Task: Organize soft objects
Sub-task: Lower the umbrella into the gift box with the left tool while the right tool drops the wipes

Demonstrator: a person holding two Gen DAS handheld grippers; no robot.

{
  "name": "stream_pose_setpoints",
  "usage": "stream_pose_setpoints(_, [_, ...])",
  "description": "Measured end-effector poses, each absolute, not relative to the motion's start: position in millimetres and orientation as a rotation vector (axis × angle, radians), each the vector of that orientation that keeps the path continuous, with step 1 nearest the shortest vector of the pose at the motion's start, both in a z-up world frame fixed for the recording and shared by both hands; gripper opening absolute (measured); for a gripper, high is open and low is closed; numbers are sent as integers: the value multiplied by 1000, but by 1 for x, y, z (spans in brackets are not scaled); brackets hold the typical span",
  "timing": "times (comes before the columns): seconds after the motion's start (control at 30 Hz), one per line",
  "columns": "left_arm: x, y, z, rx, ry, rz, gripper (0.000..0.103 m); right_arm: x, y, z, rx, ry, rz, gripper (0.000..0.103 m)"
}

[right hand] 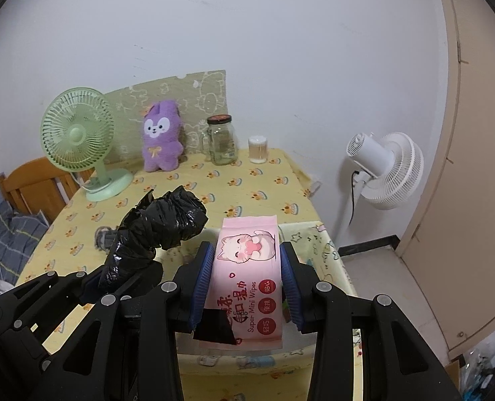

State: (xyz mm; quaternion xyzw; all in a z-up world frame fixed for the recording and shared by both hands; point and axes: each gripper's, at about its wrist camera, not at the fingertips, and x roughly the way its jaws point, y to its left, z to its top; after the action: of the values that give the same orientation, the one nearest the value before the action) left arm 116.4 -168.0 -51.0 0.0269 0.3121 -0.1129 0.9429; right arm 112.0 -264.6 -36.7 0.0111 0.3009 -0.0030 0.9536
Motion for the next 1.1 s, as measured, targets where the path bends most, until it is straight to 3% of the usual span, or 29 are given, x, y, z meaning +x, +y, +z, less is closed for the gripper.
stream_pose_setpoints(0.37, [134, -192, -74, 67, 704, -262, 24, 125, -296, -58, 45, 654, -58, 44])
stream_pose_setpoints(0.67, [145, -202, -83, 149, 736, -263, 57, 139, -307, -75, 84, 686, -52, 43])
stream_pose_setpoints(0.9, [154, -204, -85, 173, 743, -262, 74, 153, -308, -81, 105, 694, -36, 43])
stream_pose_setpoints(1.1, [159, -206, -89, 170, 755, -274, 80, 162, -307, -87, 126, 718, -19, 44])
